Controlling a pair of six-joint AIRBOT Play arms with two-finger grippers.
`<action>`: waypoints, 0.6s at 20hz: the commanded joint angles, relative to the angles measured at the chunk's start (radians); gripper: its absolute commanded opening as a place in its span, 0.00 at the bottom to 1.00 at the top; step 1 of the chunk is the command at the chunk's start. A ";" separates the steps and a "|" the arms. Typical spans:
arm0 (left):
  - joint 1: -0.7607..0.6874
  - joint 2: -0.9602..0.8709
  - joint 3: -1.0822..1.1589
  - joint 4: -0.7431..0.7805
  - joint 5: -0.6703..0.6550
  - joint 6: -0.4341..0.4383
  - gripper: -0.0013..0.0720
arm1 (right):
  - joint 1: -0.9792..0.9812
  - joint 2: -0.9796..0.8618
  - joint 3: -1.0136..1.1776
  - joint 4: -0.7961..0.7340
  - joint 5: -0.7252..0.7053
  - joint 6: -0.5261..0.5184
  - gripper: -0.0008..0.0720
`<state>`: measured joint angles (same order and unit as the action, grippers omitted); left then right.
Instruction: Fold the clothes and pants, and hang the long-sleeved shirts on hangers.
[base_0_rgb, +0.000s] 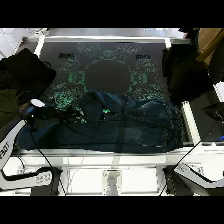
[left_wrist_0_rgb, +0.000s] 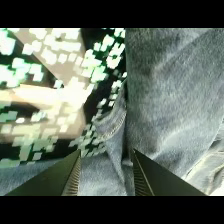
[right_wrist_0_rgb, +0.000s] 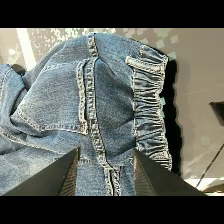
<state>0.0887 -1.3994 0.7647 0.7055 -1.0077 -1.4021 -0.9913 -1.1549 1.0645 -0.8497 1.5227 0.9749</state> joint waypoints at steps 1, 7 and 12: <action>-0.008 -0.056 -0.002 -0.056 0.010 0.035 0.51 | 0.001 0.000 0.001 0.000 0.007 0.000 0.54; -0.084 -0.095 -0.001 -0.056 0.106 0.034 0.51 | 0.001 0.000 0.001 0.000 0.007 0.000 0.54; -0.124 -0.095 0.000 -0.095 0.190 0.031 0.21 | 0.001 0.000 0.001 0.000 0.006 0.000 0.54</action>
<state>-0.0124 -1.4921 0.7647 0.6334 -0.8772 -1.3708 -0.9913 -1.1549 1.0649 -0.8497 1.5291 0.9749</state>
